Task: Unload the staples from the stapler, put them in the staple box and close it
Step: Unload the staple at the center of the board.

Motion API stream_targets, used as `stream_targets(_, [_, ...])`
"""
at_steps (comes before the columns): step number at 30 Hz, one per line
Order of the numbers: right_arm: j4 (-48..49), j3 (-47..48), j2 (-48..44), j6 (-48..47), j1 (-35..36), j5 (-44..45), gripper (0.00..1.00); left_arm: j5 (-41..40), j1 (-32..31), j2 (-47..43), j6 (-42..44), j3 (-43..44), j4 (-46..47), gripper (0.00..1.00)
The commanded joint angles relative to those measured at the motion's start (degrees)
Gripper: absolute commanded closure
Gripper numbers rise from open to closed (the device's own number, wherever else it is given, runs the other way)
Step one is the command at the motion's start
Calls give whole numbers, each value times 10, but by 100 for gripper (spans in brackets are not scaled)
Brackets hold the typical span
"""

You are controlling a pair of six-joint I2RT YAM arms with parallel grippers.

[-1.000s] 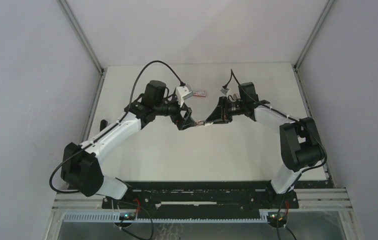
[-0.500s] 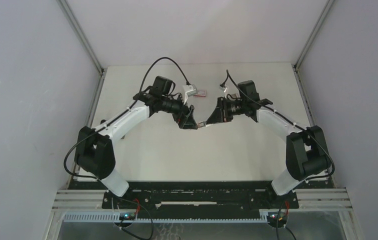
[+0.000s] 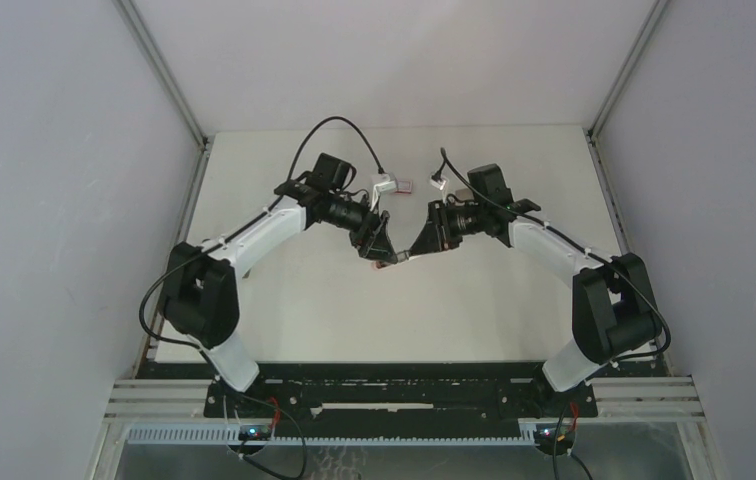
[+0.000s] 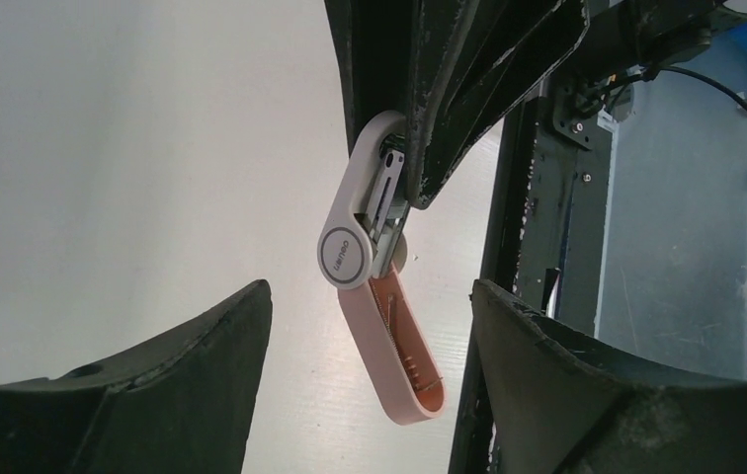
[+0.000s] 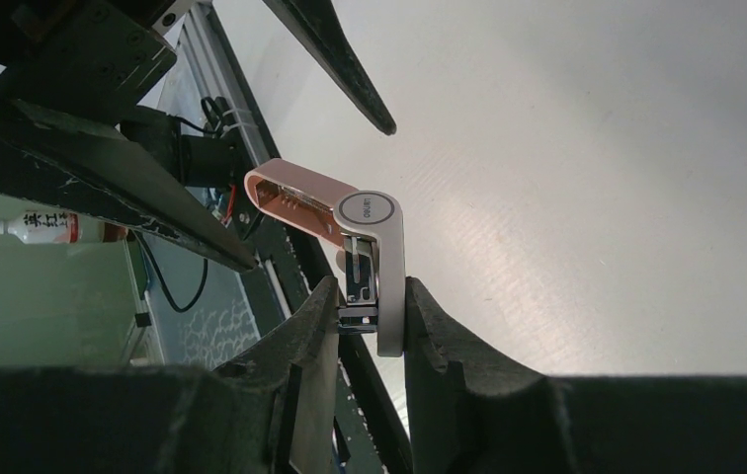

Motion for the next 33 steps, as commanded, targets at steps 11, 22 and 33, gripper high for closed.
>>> stream_targets(11, [10,27,-29,-15,21,-39,88,52,-13,20,17,38,-7,38])
stream_targets(22, [10,27,-31,-14,23,-50,88,73,-18,36,38,48,-36,60])
stream_targets(33, [5,27,-39,-29,24,-37,88,89,-18,49,56,57,-69,47])
